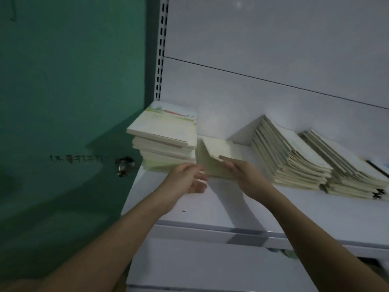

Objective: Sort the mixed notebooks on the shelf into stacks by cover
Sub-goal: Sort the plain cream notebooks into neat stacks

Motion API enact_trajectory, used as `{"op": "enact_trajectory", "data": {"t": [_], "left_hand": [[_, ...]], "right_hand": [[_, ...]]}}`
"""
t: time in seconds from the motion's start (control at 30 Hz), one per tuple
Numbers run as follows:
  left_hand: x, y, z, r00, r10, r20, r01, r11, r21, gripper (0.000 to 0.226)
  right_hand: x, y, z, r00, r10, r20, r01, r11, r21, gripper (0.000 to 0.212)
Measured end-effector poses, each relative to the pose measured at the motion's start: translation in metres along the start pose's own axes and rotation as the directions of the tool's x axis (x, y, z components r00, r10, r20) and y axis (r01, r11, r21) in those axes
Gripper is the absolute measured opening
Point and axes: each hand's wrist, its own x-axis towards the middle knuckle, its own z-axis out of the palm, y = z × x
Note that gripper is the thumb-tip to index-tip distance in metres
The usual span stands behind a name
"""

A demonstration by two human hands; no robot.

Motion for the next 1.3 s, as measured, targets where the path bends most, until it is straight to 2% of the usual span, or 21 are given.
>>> {"op": "enact_trajectory", "data": {"t": [0.07, 0.13, 0.17, 0.27, 0.37, 0.47, 0.53, 0.57, 0.63, 0.7, 0.77, 0.87, 0.97, 1.1, 1.23, 1.3], "left_hand": [[0.005, 0.007, 0.010, 0.969, -0.136, 0.205, 0.191, 0.943, -0.274, 0.049], [0.013, 0.013, 0.019, 0.919, -0.150, 0.365, 0.297, 0.872, -0.389, 0.063], [0.015, 0.017, 0.025, 0.911, -0.150, 0.383, 0.316, 0.850, -0.420, 0.061], [0.017, 0.028, 0.046, 0.929, -0.186, 0.321, 0.302, 0.883, -0.360, 0.033], [0.019, 0.041, 0.059, 0.962, -0.153, 0.226, 0.202, 0.955, -0.215, 0.030], [0.021, 0.063, 0.059, 0.993, 0.085, 0.086, -0.083, 0.996, -0.036, 0.033], [0.019, 0.081, 0.051, 0.975, 0.223, -0.001, -0.221, 0.971, 0.090, 0.035], [0.018, 0.088, 0.045, 0.965, 0.259, -0.044, -0.252, 0.961, 0.114, 0.035], [0.017, 0.101, 0.032, 0.950, 0.282, -0.132, -0.268, 0.957, 0.115, 0.034], [0.016, 0.106, 0.021, 0.943, 0.270, -0.195, -0.251, 0.961, 0.118, 0.035], [0.012, 0.106, 0.014, 0.944, 0.250, -0.213, -0.230, 0.966, 0.116, 0.036], [0.005, 0.103, 0.008, 0.943, 0.228, -0.243, -0.213, 0.973, 0.086, 0.039], [-0.003, 0.102, 0.009, 0.936, 0.208, -0.286, -0.192, 0.978, 0.083, 0.037], [-0.016, 0.097, 0.012, 0.926, 0.181, -0.332, -0.169, 0.983, 0.066, 0.040], [-0.033, 0.088, 0.014, 0.904, 0.164, -0.394, -0.125, 0.985, 0.122, 0.038], [-0.036, 0.082, 0.022, 0.894, 0.150, -0.423, -0.114, 0.988, 0.107, 0.038]], "right_hand": [[-0.020, -0.008, -0.013, 0.994, -0.033, -0.101, 0.037, 0.998, 0.046, 0.044], [-0.042, -0.015, -0.021, 0.991, -0.099, -0.092, 0.097, 0.995, -0.022, 0.043], [-0.051, -0.015, -0.023, 0.990, -0.123, -0.075, 0.119, 0.991, -0.061, 0.043], [-0.068, -0.008, -0.024, 0.989, -0.134, -0.070, 0.126, 0.986, -0.112, 0.047], [-0.070, 0.003, -0.029, 0.986, -0.129, -0.107, 0.118, 0.988, -0.103, 0.048], [-0.061, 0.024, -0.030, 0.909, -0.027, -0.415, 0.004, 0.998, -0.058, 0.044], [-0.049, 0.038, -0.024, 0.863, 0.113, -0.492, -0.138, 0.990, -0.014, 0.035], [-0.041, 0.042, -0.019, 0.874, 0.153, -0.461, -0.185, 0.983, -0.025, 0.030], [-0.026, 0.043, -0.006, 0.940, 0.151, -0.306, -0.192, 0.975, -0.111, 0.024], [-0.008, 0.035, 0.006, 0.992, 0.055, -0.114, -0.078, 0.976, -0.205, 0.054], [0.011, 0.027, 0.015, 0.999, -0.041, 0.013, 0.043, 0.970, -0.241, 0.064], [0.027, 0.027, 0.020, 0.990, -0.116, 0.084, 0.139, 0.919, -0.369, 0.043], [0.028, 0.030, 0.019, 0.980, -0.195, -0.040, 0.167, 0.915, -0.366, 0.039], [0.032, 0.028, -0.010, 0.949, -0.192, -0.249, 0.123, 0.955, -0.270, 0.030], [0.032, 0.025, -0.047, 0.876, -0.027, -0.481, 0.042, 0.999, 0.022, 0.034], [0.031, 0.018, -0.060, 0.845, -0.034, -0.534, 0.127, 0.982, 0.139, 0.036]]}}
